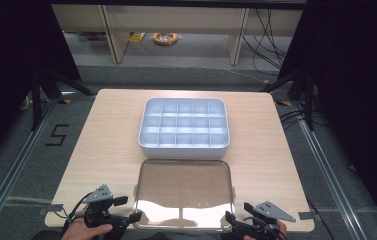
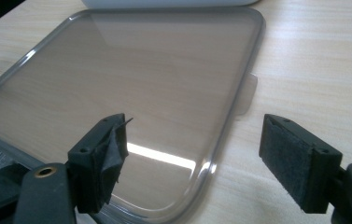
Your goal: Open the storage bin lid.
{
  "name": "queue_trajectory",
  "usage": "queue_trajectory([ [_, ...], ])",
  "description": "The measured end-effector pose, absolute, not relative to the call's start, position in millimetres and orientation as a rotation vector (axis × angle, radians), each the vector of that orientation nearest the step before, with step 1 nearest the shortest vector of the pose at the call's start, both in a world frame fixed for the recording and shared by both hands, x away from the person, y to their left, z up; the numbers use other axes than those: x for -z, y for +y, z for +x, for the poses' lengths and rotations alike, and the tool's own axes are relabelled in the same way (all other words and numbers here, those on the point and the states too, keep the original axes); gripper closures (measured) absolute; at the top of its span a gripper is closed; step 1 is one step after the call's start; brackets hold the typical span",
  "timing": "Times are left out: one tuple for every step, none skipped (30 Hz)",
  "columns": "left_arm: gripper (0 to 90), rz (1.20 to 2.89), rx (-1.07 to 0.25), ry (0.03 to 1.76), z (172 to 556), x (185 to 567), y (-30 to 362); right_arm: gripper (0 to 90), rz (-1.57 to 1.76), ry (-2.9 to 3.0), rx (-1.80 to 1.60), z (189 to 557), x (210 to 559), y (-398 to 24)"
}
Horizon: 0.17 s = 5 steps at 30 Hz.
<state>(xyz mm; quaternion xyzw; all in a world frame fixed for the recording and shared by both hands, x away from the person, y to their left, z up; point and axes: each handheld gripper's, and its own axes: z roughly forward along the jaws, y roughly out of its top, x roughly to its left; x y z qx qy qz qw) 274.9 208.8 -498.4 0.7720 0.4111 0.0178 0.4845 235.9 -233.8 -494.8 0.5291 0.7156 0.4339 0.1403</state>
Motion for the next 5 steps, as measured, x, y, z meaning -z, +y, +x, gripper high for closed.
queue_trajectory([
  [14.9,1.886,-0.041,1.01,275.2,498.5,209.5,23.3,1.522,2.06,-1.225,236.9,496.7,-234.9],
  [14.9,1.886,-0.041,1.01,275.2,498.5,209.5,23.3,1.522,2.06,-1.225,236.9,496.7,-234.9],
  [14.9,1.896,-0.036,1.015,275.8,498.0,210.4,23.1,1.582,2.041,-1.245,235.1,496.8,-232.0],
  [14.9,1.896,-0.036,1.015,275.8,498.0,210.4,23.1,1.582,2.041,-1.245,235.1,496.8,-232.0],
  [14.9,1.893,-0.037,1.014,275.9,497.9,210.6,23.1,1.571,2.042,-1.238,235.8,497.3,-232.4],
])
